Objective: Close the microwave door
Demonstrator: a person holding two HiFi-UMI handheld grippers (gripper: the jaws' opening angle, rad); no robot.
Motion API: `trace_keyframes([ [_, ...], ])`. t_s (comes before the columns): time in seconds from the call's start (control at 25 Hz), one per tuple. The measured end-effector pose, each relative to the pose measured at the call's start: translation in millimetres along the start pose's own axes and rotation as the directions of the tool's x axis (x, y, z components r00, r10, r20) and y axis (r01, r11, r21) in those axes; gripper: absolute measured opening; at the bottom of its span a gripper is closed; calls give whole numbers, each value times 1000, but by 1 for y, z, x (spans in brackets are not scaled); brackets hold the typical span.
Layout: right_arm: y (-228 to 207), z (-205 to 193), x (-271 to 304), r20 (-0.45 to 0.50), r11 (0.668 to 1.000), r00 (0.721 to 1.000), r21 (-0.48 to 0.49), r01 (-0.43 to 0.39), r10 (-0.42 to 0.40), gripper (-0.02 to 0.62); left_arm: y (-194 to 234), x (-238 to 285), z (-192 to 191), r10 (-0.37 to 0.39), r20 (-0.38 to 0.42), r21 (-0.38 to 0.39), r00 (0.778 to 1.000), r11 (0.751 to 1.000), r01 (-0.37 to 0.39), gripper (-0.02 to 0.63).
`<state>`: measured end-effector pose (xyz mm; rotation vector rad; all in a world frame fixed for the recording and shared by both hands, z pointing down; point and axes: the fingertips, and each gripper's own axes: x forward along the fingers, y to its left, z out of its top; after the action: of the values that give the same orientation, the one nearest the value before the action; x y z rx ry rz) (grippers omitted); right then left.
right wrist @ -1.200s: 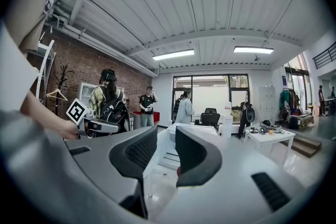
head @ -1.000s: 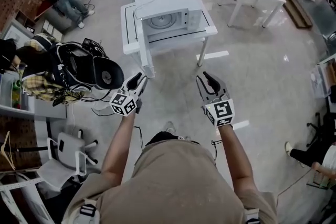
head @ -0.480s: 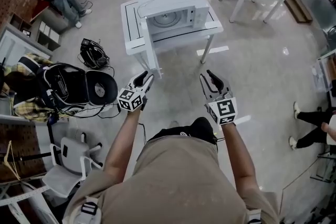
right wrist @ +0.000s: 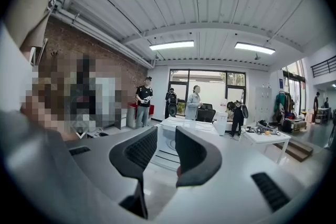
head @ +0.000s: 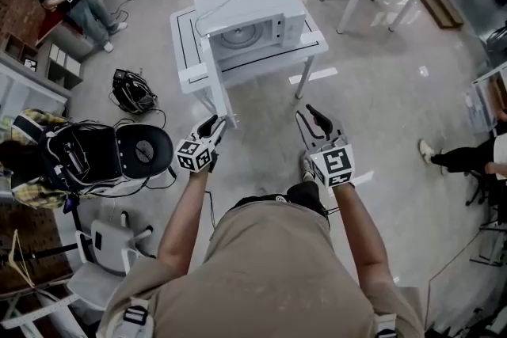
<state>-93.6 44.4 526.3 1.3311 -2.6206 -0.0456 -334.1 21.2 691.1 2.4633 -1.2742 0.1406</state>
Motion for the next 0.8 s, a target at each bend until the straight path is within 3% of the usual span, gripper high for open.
trace_keyframes([
  [0.44,-52,2,13,10,1000,1000,10,10,-10,112,-11,30,-3,7,-29,-5,1000,1000,-7,137],
  [0.8,-63,-16,26,-26,999,1000,51,-6,7,112,-28,60,-4,-7,-60,-17,998,1000,6,135],
])
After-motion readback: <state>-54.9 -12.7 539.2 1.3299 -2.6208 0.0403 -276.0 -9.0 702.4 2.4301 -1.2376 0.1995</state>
